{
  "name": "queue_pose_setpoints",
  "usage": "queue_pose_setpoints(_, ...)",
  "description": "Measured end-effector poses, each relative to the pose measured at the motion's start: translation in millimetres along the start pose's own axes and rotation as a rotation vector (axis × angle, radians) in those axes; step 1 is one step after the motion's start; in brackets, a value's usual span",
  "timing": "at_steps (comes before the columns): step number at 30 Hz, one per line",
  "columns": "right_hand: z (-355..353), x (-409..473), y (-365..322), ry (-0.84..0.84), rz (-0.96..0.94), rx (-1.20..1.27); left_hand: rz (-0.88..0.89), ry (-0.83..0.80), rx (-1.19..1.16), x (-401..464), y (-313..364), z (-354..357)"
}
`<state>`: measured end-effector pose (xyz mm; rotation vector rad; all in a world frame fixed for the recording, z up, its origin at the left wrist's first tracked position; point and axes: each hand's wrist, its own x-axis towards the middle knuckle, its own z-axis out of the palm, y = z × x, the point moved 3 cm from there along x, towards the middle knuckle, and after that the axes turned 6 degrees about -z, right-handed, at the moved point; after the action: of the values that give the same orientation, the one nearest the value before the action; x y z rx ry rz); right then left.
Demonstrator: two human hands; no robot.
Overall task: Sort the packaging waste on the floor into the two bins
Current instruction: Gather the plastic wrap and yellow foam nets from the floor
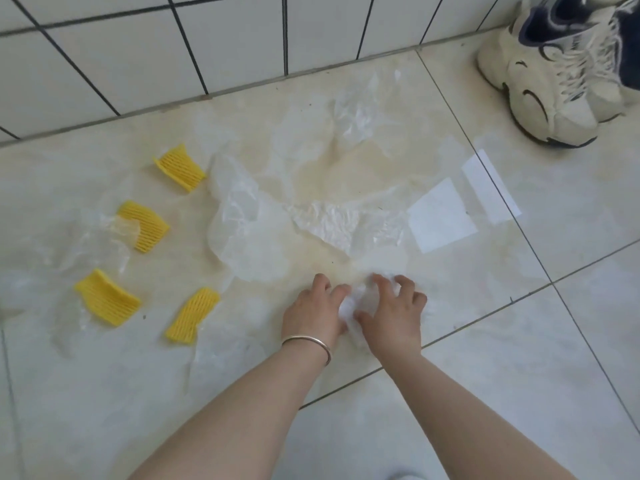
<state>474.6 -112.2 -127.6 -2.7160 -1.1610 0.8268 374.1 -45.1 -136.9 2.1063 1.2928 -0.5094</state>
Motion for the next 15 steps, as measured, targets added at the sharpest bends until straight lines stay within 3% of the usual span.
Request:
queue_pose_setpoints(2,4.7,-0.9,-5.5,0.019,-0.103,0.066,0.022,0.029,-0.010,2.4,-0.3,4.1)
queue_pose_setpoints(7,7.5,-2.6,-20.8,-0.171,-0.112,0.054,0.023,0.041,-0.029,-7.5,-8.1,11.5)
queue_pose_setpoints(12,-28.6,11.4,-42.0,-0.018,-0.142,0.236,-0.064,0.358,-0.249,-11.7,-40.4,-40.4)
queue_pose_setpoints(15,-48.6,30.1,-57.2,0.103,-0.166,0.289,-0.092,0.599,-0.250,0.6,-62.7,-88.1)
